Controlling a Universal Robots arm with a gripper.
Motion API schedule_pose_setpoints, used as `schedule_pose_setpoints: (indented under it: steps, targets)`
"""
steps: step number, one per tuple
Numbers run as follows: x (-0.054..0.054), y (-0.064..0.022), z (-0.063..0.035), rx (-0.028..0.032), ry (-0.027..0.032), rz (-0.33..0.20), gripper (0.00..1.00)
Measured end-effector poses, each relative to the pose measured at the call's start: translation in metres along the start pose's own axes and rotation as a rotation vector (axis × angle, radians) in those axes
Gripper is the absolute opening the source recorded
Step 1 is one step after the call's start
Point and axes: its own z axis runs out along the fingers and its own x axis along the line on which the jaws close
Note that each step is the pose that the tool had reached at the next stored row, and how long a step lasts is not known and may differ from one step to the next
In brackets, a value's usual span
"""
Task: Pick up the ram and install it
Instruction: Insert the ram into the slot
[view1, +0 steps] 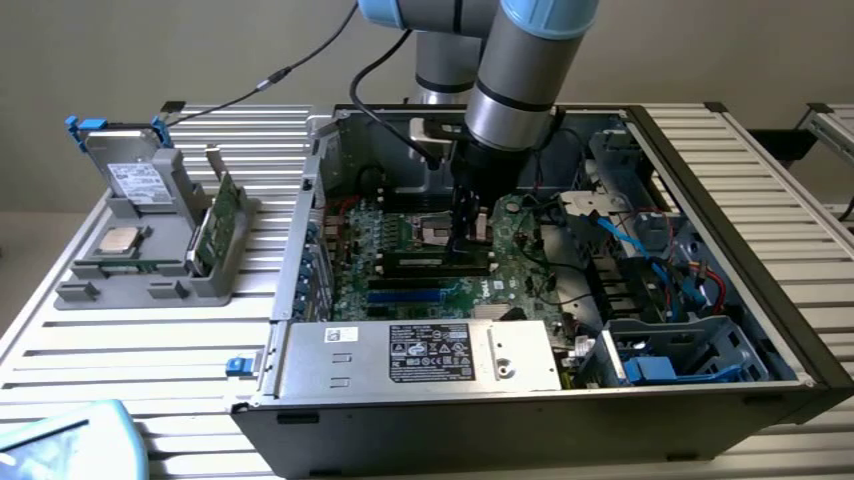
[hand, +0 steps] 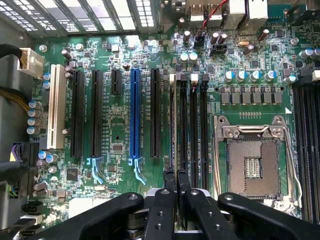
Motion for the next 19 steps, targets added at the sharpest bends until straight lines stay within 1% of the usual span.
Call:
schedule_pose_setpoints:
  steps: [3, 7, 12, 19]
  targets:
    - [0.0000, -0.0003, 0.0000, -0.0031, 0.0000, 0.000, 0.13]
    - [0.0000, -0.0003, 0.0000, -0.0032, -0.0001, 0.000, 0.13]
    - [0.0000, -0.0005, -0.0001, -0.0032, 0.0022, 0.000, 0.13]
    - [0.0000, -0.0017, -0.0004, -0.0032, 0.0029, 0.001, 0.13]
